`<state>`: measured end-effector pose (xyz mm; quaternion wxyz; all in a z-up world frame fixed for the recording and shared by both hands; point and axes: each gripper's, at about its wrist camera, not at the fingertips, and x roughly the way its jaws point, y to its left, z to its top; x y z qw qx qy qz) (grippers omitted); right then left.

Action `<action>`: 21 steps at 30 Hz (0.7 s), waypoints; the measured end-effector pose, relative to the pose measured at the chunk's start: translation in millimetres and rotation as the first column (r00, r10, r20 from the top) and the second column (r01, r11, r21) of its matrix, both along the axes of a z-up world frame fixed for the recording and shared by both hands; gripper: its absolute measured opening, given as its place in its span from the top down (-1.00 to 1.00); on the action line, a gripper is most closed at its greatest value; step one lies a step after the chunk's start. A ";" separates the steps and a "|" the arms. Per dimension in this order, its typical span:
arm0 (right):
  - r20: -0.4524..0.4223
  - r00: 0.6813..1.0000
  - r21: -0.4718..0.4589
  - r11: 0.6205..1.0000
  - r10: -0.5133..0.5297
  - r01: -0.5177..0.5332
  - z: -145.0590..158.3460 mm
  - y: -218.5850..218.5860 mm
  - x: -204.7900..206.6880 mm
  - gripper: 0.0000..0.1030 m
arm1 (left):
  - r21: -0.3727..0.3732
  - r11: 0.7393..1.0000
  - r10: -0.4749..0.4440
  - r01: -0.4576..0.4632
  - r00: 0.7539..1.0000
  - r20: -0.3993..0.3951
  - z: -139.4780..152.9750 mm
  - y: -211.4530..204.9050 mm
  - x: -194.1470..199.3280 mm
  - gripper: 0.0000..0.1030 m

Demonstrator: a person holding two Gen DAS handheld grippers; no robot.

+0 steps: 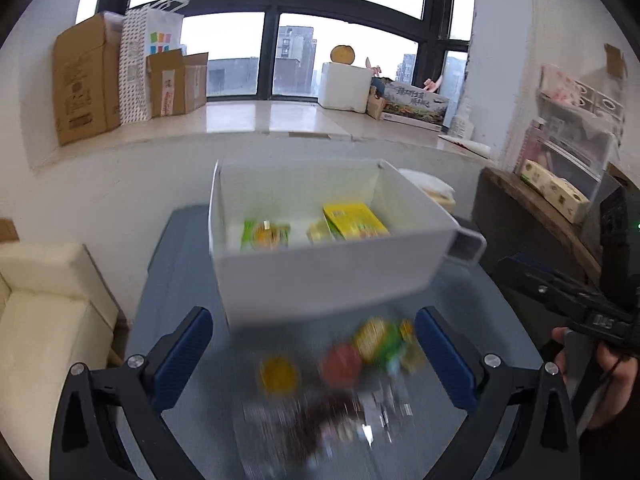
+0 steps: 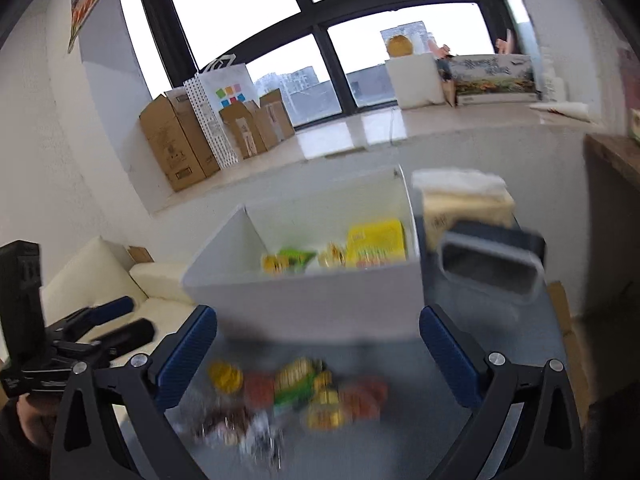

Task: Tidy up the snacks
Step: 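Grasp the pink cartoon-lid jelly cup with the right gripper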

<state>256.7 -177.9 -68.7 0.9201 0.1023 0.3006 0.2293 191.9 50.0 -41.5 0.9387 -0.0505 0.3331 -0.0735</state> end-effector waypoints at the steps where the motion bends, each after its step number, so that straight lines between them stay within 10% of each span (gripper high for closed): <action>1: -0.010 1.000 0.006 1.000 -0.011 0.011 -10.1 -2.2 -12.7 -1.00 | -0.016 1.000 0.003 -0.003 1.000 -0.006 -5.8 0.6 -10.9 -1.00; 9: -0.150 0.987 -0.016 0.998 -0.060 0.058 -73.2 -9.9 -49.1 -1.00 | -0.086 0.996 0.023 -0.030 0.996 -0.085 -47.6 -0.7 -61.2 -1.00; 21: -0.223 0.963 -0.010 0.988 -0.152 0.153 -90.4 -1.6 0.1 -1.00 | -0.065 0.997 0.030 -0.038 0.993 -0.117 -61.4 -3.1 -59.5 -1.00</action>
